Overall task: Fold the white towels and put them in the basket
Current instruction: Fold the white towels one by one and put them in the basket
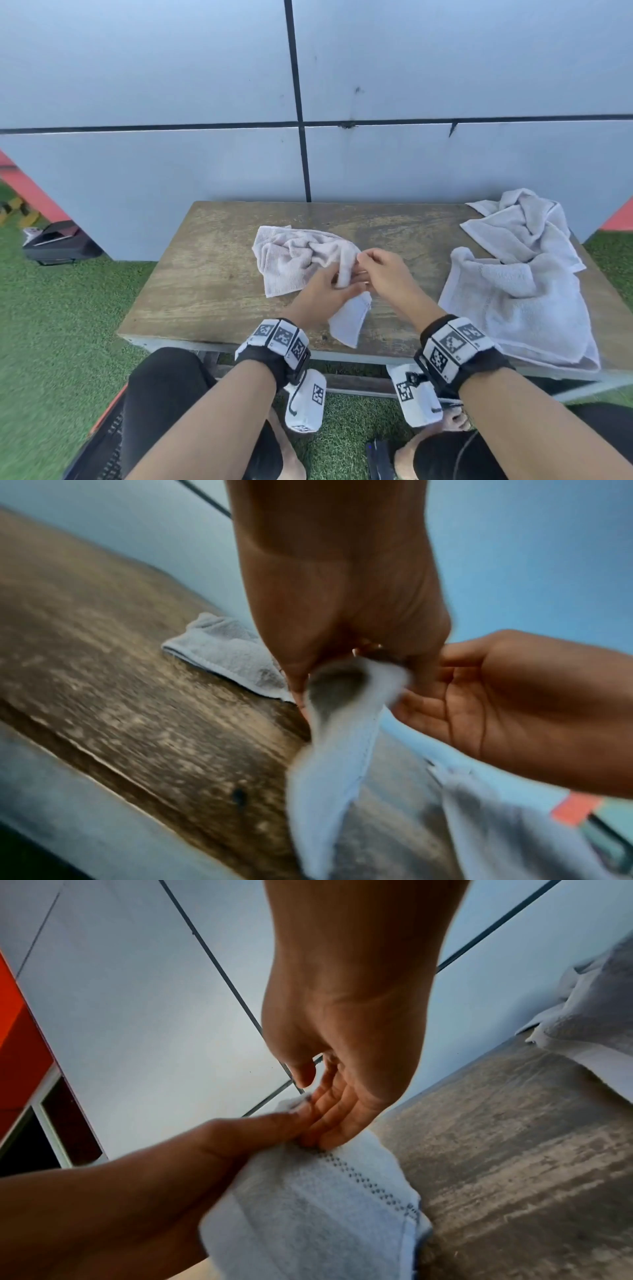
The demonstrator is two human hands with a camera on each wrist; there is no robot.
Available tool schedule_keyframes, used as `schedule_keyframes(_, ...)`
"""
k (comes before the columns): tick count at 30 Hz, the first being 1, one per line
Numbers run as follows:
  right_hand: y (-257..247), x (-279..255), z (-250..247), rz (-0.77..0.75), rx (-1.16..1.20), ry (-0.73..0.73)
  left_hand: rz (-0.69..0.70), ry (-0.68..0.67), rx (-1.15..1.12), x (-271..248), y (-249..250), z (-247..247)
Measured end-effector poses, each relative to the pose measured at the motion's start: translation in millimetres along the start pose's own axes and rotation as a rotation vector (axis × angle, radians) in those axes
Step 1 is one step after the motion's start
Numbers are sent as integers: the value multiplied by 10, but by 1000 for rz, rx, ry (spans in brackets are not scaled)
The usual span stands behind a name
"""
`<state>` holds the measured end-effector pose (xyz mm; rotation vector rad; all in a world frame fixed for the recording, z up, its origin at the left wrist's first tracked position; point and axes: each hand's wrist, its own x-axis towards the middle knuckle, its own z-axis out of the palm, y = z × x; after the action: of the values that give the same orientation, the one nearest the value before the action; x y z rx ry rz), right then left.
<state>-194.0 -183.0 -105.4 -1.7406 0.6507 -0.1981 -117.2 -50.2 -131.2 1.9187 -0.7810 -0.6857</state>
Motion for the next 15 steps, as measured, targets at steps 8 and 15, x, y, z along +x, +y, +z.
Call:
schedule_keyframes(8, 98, -408, 2, -308, -295, -66, -300, 201, -522, 7, 291, -159)
schedule_keyframes(15, 239, -509, 34, -574, -449, 121, -157, -12, -826, -217, 649, -165)
